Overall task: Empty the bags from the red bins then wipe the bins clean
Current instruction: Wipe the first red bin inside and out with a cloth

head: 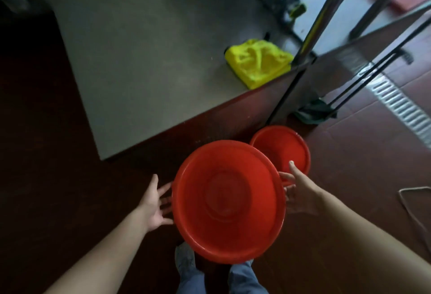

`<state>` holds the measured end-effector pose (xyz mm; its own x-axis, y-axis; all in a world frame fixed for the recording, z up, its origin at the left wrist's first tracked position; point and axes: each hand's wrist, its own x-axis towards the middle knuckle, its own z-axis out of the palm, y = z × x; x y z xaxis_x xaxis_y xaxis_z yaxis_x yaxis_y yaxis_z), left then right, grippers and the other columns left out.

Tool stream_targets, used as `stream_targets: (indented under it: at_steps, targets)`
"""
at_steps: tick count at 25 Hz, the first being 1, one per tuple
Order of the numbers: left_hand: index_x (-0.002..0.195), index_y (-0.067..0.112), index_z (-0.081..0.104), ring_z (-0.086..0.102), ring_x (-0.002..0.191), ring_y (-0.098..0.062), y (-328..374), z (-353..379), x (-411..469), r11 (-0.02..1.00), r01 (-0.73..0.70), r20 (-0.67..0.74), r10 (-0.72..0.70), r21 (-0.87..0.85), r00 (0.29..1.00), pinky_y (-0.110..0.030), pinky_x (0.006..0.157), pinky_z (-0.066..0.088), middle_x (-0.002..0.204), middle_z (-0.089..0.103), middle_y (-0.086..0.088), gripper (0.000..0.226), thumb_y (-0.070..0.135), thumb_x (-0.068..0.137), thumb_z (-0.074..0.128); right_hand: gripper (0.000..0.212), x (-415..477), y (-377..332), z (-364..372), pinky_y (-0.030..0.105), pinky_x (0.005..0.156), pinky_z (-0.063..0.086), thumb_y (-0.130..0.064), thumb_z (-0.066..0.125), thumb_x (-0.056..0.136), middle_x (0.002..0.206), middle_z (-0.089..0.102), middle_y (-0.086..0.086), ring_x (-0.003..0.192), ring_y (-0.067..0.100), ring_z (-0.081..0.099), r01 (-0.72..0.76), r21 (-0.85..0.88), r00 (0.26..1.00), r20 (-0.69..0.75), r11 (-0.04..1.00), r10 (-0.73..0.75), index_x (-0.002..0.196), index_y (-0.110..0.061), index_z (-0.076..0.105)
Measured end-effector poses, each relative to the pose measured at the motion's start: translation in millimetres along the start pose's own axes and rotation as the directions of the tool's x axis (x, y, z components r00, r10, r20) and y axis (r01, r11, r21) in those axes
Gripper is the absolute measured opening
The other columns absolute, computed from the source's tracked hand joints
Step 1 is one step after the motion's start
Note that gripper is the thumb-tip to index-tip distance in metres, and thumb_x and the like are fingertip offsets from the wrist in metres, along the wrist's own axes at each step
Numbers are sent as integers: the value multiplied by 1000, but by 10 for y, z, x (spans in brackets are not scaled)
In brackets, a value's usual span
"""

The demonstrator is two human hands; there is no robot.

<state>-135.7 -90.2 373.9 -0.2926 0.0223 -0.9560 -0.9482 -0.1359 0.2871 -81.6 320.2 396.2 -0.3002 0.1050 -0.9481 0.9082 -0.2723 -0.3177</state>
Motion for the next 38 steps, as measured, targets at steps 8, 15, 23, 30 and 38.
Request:
stream_targets:
  at_steps: [8,15,23,30,38]
  targets:
    - [132,27,58,54,119,-39,696,195,-1738,992,-108,128,100,58,987,-69,100,40,131,55,-17,76,82,89,29,78,-1804,-896,-172,69,94,47,-85,26,88,113,58,25,105,44,62,92,-94,995,52,991,-87,117,-23,65]
    - [127,18,60,55,117,-39,1549,255,-2759,968,-193,173,165,159,971,-69,91,47,129,56,-21,77,78,91,29,91,-2741,-1575,-146,74,102,35,-84,27,89,121,51,29,108,44,53,166,-117,984,83,979,-157,127,-10,63]
    - [127,15,58,56,113,-37,2186,187,-3575,932,-331,106,318,145,942,-60,85,53,129,55,-20,70,72,94,33,85,-3361,-2413,236,67,101,44,-79,25,93,135,52,30,120,48,55,269,-220,957,173,938,-234,131,-11,60]
    - [122,16,58,56,113,-40,2595,-48,-3792,927,-371,-57,374,58,926,-61,87,52,127,53,-22,65,71,94,36,76,-3396,-3103,934,53,97,48,-72,26,98,123,59,20,107,35,57,378,-356,924,199,855,-326,124,-11,62]
    - [140,18,50,53,114,-40,3469,-510,-3317,941,-325,-117,335,97,935,-62,73,56,137,45,-19,70,69,95,36,72,-2786,-3699,1913,46,77,54,-71,30,99,109,59,23,92,32,59,377,-423,925,129,824,-357,113,-9,64]
